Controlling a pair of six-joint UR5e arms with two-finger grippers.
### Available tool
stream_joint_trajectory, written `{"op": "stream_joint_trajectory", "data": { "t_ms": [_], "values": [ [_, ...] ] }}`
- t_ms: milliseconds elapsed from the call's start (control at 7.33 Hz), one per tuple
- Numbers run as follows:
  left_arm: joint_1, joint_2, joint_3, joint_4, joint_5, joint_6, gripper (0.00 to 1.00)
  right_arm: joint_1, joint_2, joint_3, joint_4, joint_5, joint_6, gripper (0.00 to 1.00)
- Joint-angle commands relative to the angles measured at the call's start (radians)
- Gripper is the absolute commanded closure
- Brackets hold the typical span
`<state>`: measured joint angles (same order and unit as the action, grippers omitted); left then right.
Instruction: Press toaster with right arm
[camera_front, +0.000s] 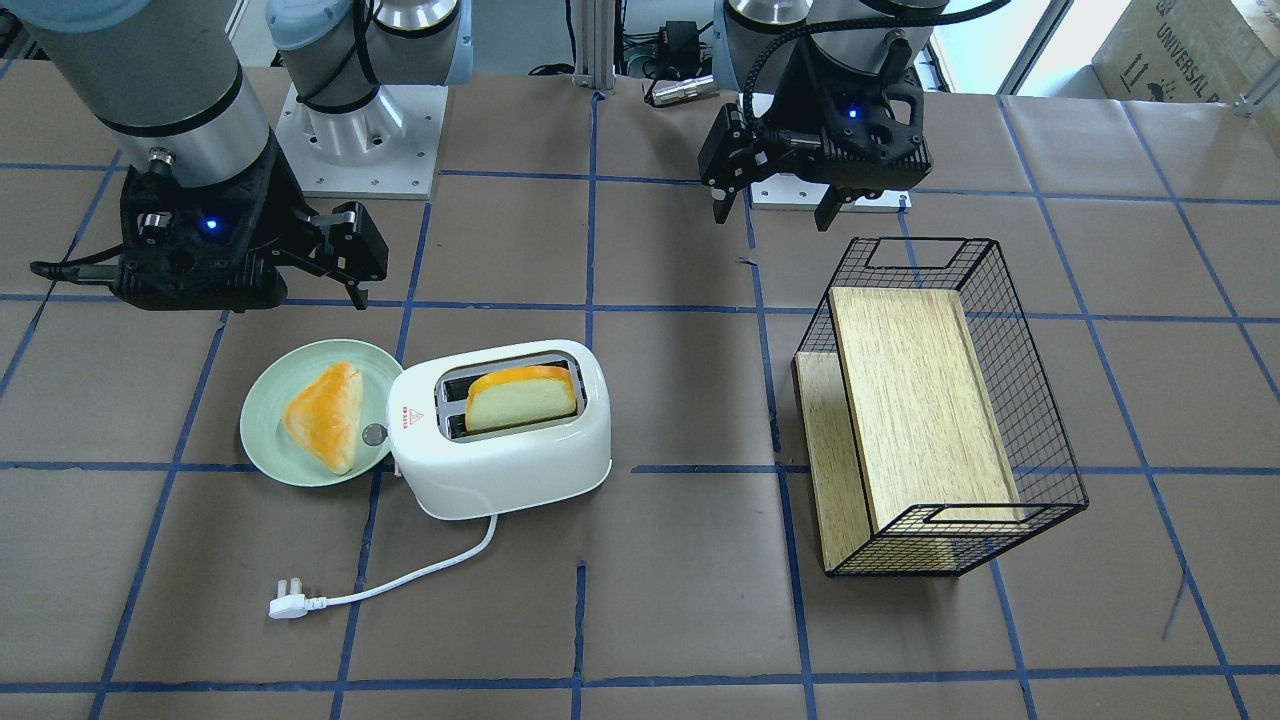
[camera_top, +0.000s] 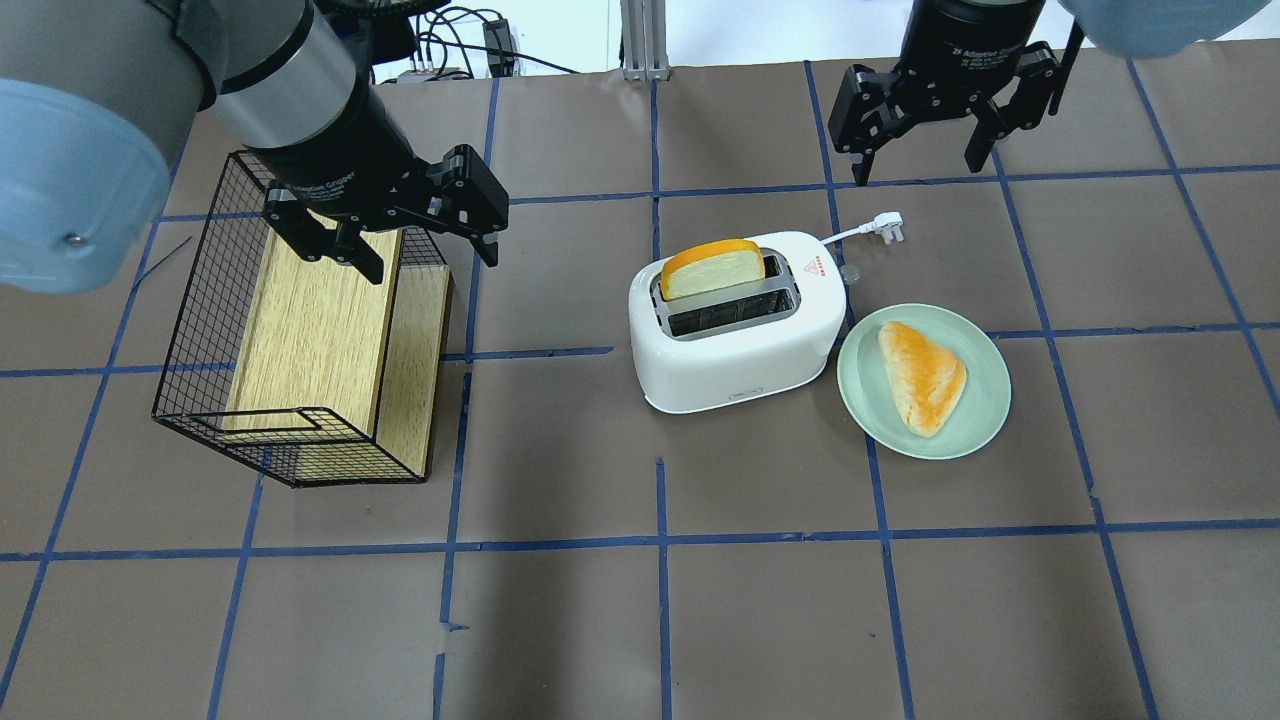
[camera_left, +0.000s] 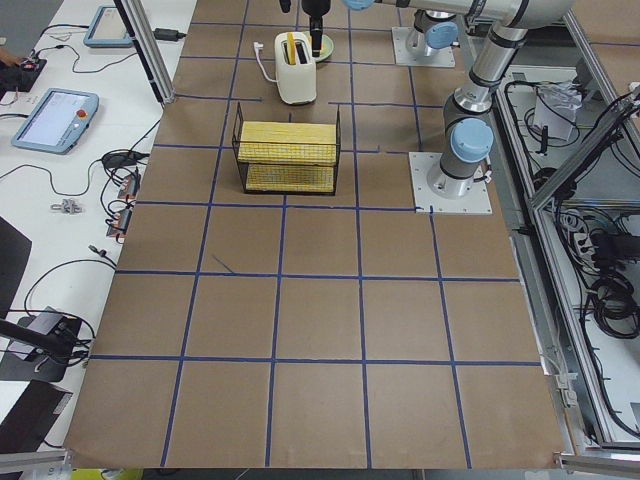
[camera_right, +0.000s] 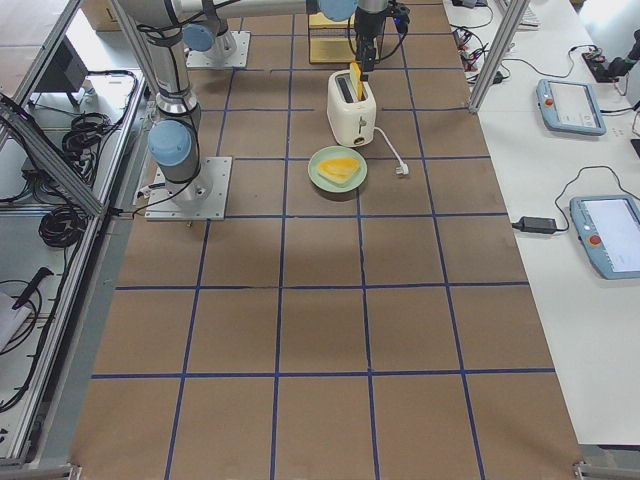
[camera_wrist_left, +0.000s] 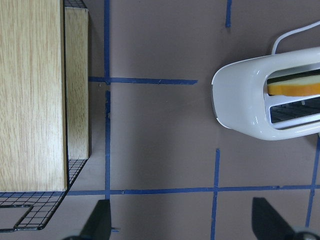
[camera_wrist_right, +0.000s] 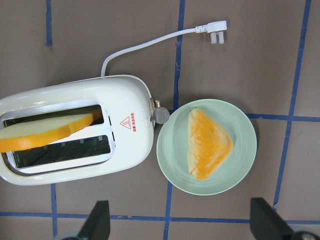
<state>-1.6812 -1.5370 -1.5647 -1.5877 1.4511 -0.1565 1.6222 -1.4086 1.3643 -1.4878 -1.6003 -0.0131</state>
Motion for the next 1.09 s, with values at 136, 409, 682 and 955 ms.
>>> {"op": "stream_joint_trajectory", "data": {
  "t_ms": [136, 409, 682, 955],
  "values": [
    [0.000, 0.000, 0.000, 0.000, 0.000, 0.000, 0.00, 0.004, -0.009, -0.004, -0.006, 0.003, 0.002, 0.00],
    [0.000, 0.000, 0.000, 0.000, 0.000, 0.000, 0.00, 0.002, -0.004, 0.001, -0.002, 0.002, -0.001, 0.00],
    [0.000, 0.000, 0.000, 0.000, 0.000, 0.000, 0.00, 0.002, -0.010, -0.001, -0.009, -0.003, 0.002, 0.00],
    [0.000, 0.000, 0.000, 0.000, 0.000, 0.000, 0.00, -0.010, -0.001, 0.007, 0.003, 0.003, -0.001, 0.00]
  ]
}}
